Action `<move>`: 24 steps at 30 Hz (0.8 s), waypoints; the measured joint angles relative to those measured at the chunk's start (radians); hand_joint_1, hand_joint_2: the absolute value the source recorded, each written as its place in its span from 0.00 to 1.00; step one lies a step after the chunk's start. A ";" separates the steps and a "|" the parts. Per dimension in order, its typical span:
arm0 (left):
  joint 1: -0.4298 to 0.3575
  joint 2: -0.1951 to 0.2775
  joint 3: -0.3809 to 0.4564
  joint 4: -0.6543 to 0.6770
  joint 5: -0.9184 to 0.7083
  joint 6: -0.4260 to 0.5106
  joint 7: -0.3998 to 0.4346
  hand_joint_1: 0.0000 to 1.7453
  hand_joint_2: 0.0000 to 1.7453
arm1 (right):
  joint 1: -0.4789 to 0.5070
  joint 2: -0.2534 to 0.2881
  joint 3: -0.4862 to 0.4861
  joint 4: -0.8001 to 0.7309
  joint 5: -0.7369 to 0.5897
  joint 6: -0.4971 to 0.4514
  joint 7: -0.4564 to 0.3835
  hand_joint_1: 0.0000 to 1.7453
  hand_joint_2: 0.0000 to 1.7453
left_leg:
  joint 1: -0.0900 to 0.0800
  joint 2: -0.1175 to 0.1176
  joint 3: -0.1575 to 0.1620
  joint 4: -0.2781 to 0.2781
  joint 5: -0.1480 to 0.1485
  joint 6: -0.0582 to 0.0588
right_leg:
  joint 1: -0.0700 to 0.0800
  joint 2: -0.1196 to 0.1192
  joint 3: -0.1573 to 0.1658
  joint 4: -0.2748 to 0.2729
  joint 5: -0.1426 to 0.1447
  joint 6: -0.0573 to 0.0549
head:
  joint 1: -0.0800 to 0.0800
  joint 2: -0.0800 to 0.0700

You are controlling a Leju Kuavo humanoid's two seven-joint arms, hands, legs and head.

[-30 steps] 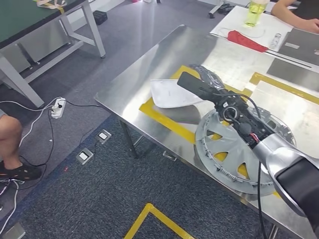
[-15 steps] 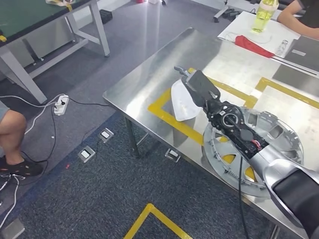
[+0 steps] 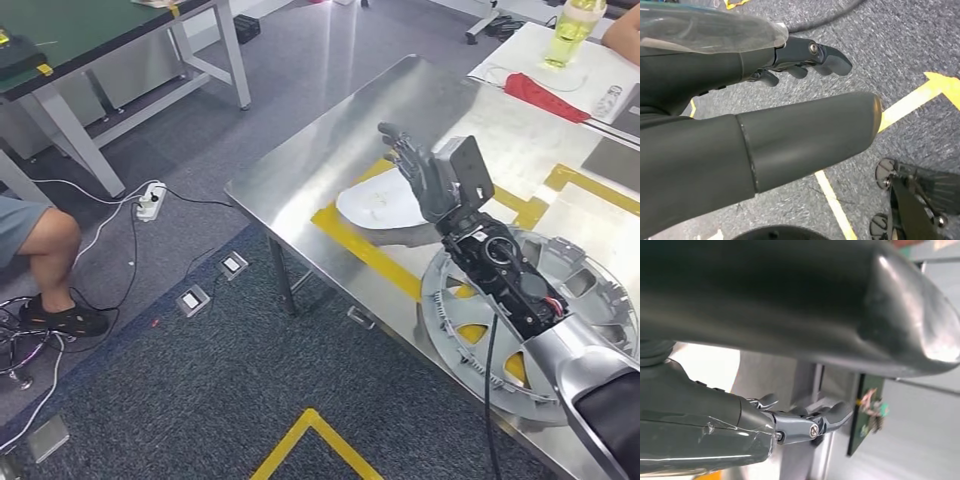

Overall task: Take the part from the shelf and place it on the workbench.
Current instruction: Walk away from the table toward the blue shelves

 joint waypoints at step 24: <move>-0.007 -0.006 0.000 0.000 -0.005 0.008 0.002 0.00 0.00 | 0.110 0.280 0.219 -0.102 -0.064 0.318 -0.172 0.00 0.00 | -0.002 -0.013 0.038 -0.060 0.030 0.029 | 0.006 0.001 -0.030 0.080 -0.025 0.018 | 0.015 0.000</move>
